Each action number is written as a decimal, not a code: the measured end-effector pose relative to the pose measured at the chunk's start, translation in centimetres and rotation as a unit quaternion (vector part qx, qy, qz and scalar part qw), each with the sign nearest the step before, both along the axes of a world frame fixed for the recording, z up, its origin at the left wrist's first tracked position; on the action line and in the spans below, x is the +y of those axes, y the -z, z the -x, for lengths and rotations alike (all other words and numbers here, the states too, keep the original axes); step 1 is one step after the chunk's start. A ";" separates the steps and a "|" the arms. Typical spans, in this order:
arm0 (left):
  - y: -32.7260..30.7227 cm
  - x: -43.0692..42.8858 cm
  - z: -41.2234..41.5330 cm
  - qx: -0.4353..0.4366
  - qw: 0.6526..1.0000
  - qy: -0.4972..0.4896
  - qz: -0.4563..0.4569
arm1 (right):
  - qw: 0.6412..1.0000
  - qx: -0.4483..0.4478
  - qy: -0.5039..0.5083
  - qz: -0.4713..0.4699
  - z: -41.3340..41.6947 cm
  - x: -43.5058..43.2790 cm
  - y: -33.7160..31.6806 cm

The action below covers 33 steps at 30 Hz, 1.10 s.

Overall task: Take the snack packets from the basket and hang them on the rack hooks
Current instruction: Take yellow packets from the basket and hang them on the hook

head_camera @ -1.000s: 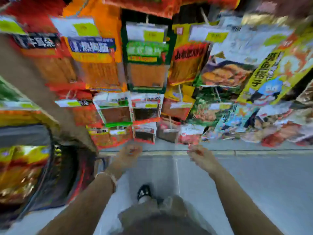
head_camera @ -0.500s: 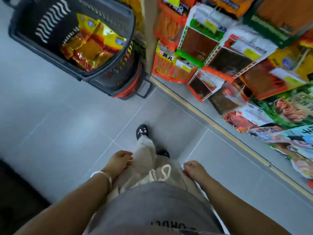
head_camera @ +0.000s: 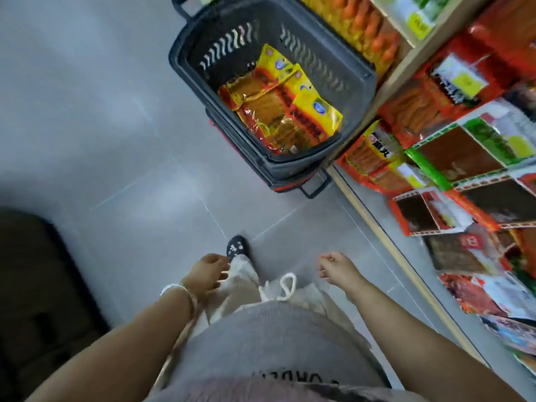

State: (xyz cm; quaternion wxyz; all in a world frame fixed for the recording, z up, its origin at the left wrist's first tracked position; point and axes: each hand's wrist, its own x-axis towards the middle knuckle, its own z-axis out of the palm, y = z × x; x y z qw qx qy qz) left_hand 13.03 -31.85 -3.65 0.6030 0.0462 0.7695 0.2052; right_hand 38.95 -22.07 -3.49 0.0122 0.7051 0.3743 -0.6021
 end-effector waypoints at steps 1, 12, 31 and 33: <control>-0.3 1.2 1.9 0.001 1.000 0.000 -0.009 | 1.000 0.016 -0.001 -0.015 2.2 1.3 -0.5; -3.4 18.6 16.9 0.051 0.987 0.015 -0.149 | 0.979 0.149 0.089 -0.105 19.1 18.6 -2.6; 1.3 42.8 19.8 -0.055 0.985 0.122 -0.109 | 0.915 -0.140 0.372 0.074 20.5 32.1 15.5; 1.7 43.6 20.0 -0.062 0.986 0.120 -0.093 | 0.911 -0.147 0.375 0.092 21.4 32.4 16.0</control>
